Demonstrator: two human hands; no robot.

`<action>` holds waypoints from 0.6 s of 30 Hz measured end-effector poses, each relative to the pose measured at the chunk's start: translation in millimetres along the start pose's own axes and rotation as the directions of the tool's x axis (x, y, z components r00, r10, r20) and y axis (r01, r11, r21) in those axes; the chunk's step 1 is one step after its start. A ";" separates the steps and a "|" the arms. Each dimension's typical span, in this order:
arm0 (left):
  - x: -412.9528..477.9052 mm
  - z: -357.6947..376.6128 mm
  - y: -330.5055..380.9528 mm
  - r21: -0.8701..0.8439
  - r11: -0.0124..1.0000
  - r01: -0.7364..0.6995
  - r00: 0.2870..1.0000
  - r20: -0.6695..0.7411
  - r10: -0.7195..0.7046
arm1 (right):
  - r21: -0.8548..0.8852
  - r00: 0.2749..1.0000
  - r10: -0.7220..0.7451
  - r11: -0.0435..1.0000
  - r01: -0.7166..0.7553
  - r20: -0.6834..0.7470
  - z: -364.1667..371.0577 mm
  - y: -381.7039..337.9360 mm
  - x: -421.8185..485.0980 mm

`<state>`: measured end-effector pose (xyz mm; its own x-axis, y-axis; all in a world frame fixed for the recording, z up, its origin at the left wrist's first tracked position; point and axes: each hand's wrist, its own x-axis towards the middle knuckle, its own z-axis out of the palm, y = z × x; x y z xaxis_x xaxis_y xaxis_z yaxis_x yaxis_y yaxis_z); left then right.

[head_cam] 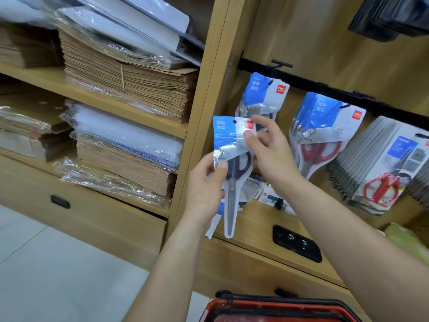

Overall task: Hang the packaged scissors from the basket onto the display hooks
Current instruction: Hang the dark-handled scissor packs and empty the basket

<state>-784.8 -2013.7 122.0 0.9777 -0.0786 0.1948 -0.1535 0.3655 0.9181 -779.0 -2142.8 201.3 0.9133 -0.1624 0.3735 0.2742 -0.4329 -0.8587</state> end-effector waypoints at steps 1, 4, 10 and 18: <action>0.2 0.8 0.1 -0.006 1.000 0.004 1.000 0.012 -0.004 | 0.042 1.000 0.005 0.999 -0.004 -0.012 3.1 -0.5 -1.6; -0.4 5.0 -0.4 -0.045 0.999 0.019 0.999 0.034 -0.017 | 0.020 0.987 -0.053 0.998 0.056 -0.150 2.5 -3.8 9.2; 1.6 5.5 -7.5 0.161 0.986 -0.043 0.999 -0.016 0.047 | -0.032 0.903 -0.166 0.985 0.167 -0.397 -27.7 -19.3 52.1; 5.6 3.9 -13.8 0.334 0.938 -0.091 0.995 -0.014 0.102 | -0.049 0.886 -0.137 0.990 0.129 -0.443 -31.6 -17.0 78.0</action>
<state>-777.7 -2022.8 111.8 0.9589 -0.0282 0.2824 -0.2812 0.0407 0.9588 -722.0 -2176.1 256.1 0.6380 -0.4777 0.6040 0.3746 -0.4927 -0.7854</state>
